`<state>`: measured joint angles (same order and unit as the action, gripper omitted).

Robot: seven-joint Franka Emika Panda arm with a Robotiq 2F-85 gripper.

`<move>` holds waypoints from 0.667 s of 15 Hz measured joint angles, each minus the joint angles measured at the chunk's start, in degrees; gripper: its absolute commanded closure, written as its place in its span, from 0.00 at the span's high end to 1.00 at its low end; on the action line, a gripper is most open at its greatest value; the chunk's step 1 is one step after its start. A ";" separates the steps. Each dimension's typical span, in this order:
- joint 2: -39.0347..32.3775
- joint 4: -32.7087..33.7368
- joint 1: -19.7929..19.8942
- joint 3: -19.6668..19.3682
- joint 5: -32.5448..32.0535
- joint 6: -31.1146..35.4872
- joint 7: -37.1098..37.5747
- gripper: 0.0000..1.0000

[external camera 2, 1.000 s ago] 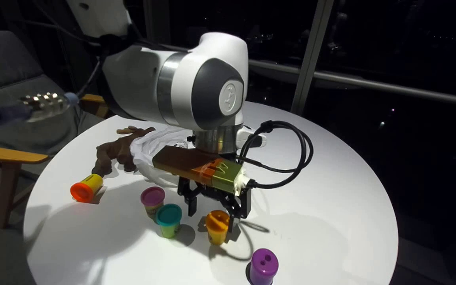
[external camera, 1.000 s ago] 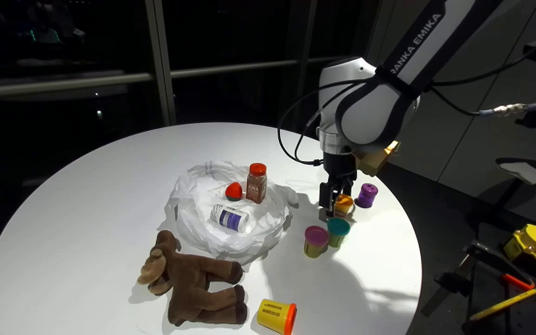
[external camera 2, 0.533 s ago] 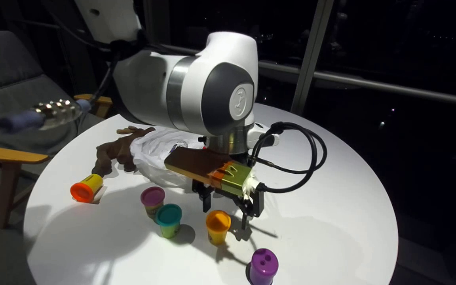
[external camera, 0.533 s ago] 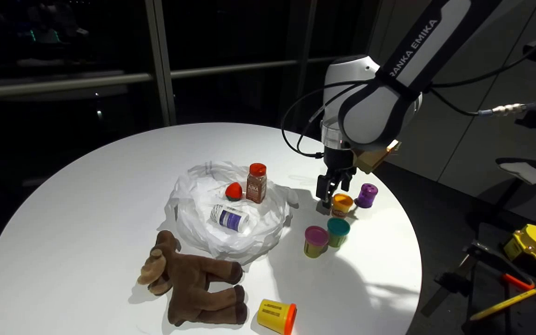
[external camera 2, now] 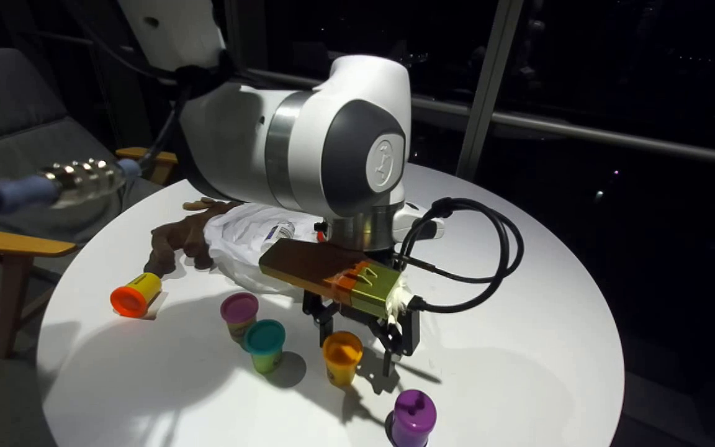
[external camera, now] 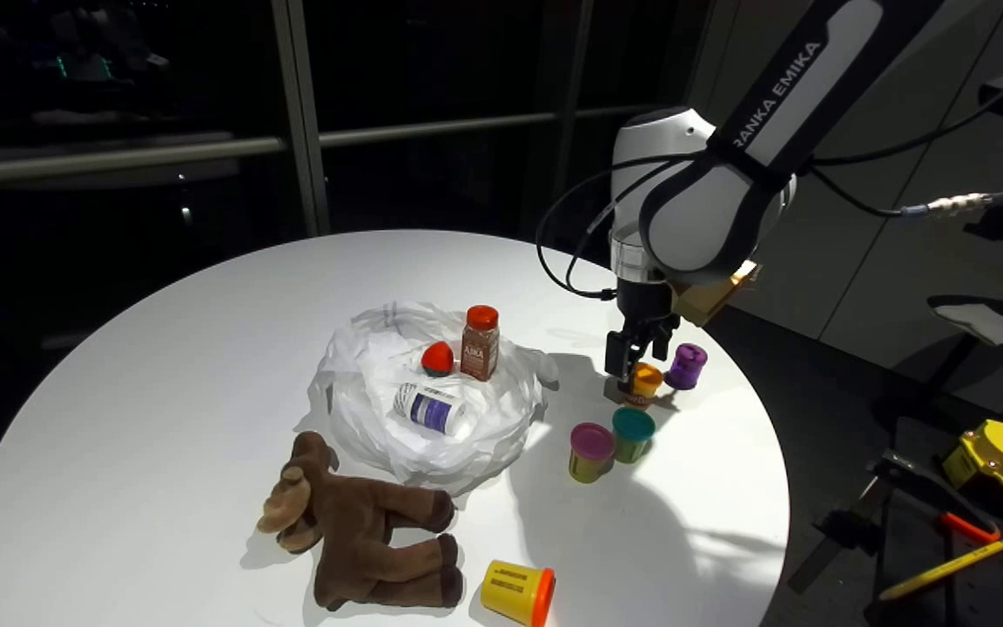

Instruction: Put the objects on the table into the plastic bag.

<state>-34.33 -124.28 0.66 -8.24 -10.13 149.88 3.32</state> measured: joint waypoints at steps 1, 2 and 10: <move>0.00 -0.05 0.00 0.24 0.00 -0.53 -0.23 1.00; 0.00 -0.08 -0.02 0.48 0.00 -1.09 -0.34 1.00; 0.13 -0.40 -0.68 0.42 -0.20 -2.30 -0.22 0.27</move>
<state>-34.21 -124.68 -0.02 -7.83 -10.32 147.58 3.10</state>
